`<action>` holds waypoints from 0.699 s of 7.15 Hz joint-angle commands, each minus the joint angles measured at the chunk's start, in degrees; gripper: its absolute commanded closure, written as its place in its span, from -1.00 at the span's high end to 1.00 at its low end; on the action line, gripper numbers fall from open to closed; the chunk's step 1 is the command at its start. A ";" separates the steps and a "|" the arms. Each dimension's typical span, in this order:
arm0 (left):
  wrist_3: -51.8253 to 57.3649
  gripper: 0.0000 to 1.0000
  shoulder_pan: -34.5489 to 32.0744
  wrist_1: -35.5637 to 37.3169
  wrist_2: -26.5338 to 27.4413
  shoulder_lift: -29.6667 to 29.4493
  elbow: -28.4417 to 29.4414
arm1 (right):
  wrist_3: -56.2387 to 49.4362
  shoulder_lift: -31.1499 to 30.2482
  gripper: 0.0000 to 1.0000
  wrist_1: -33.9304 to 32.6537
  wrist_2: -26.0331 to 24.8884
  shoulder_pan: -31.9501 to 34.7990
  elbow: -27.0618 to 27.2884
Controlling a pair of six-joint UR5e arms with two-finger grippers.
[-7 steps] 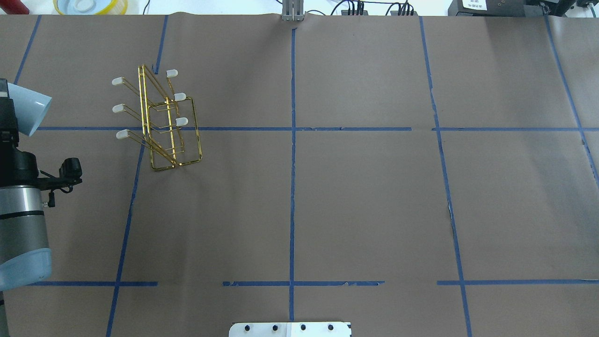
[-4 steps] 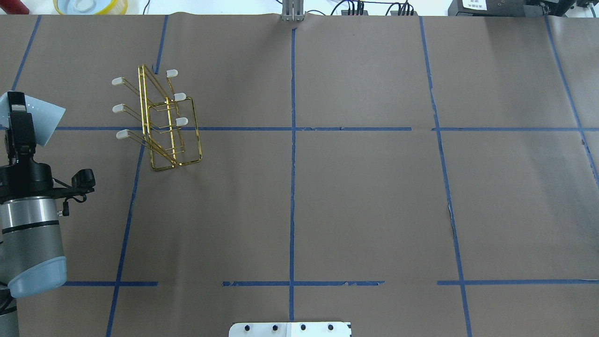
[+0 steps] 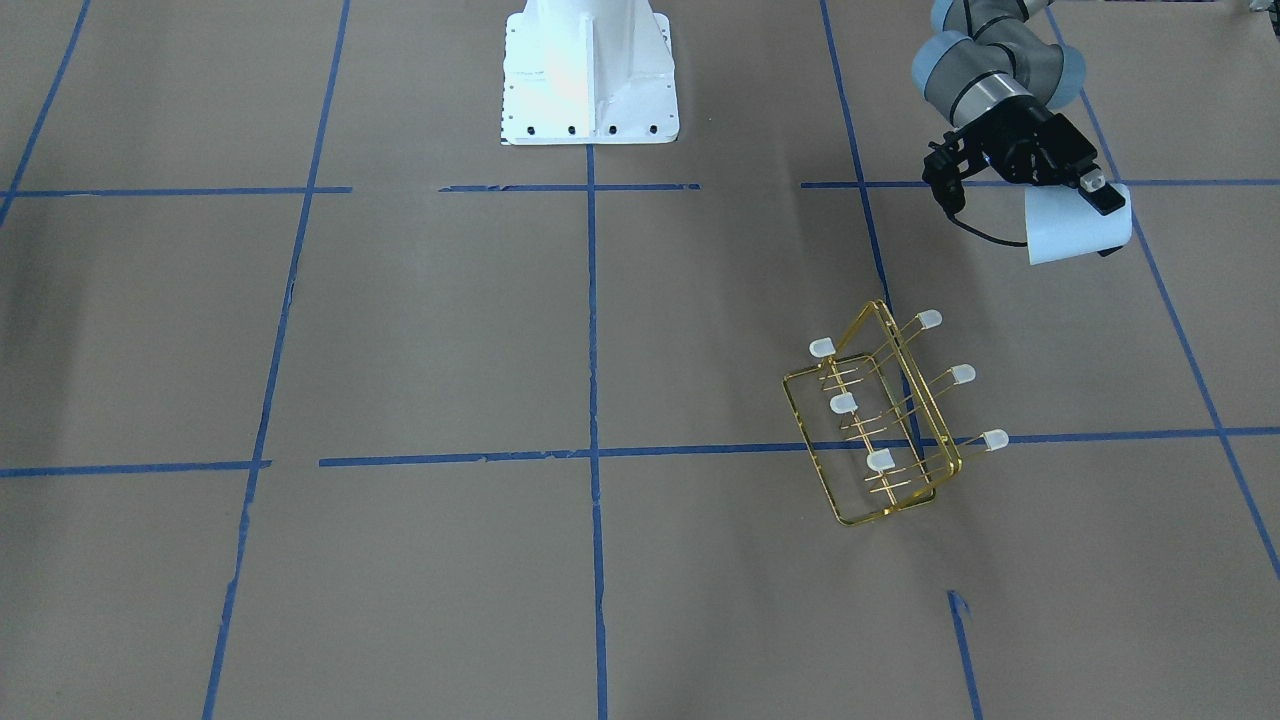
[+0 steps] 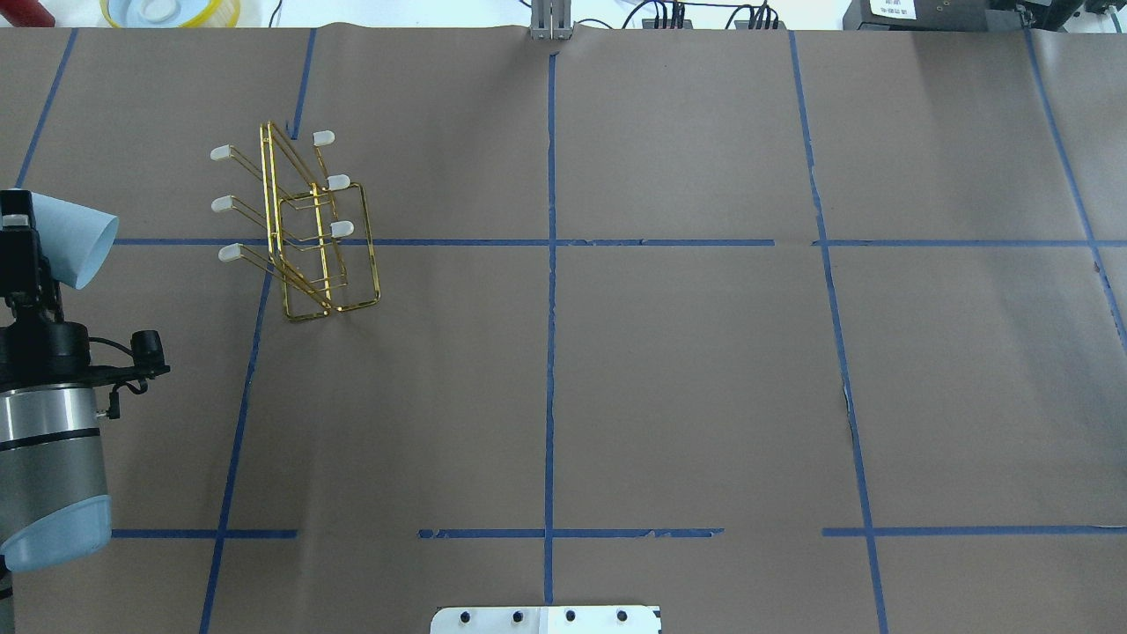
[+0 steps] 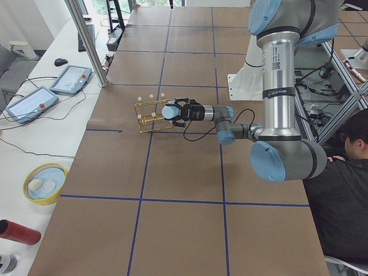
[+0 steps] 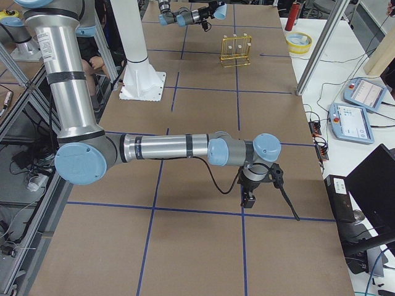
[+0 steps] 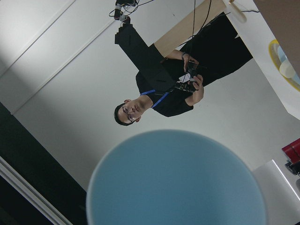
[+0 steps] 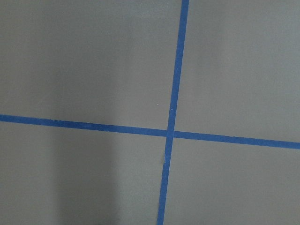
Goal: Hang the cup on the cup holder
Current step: 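Carry the tilted cup with the left gripper toward the gold rack pegs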
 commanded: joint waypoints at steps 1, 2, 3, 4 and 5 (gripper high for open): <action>2.00 -1.00 0.12 2.04 -0.32 0.04 0.46 | -0.02 0.09 1.00 0.00 0.00 0.02 -0.02; 9.77 -1.00 0.38 2.41 -0.41 -1.62 0.46 | -0.02 0.00 1.00 0.00 0.00 0.02 0.06; 13.24 -1.00 0.47 2.67 -0.24 -3.03 0.89 | 0.07 0.00 1.00 0.00 0.00 0.02 -0.02; 15.62 -1.00 0.65 3.11 -0.15 -4.70 2.29 | 0.07 0.00 1.00 0.00 0.00 0.02 -0.02; 16.69 -1.00 0.56 3.46 -0.15 -6.45 3.78 | -0.02 0.00 1.00 0.00 0.00 0.02 -0.02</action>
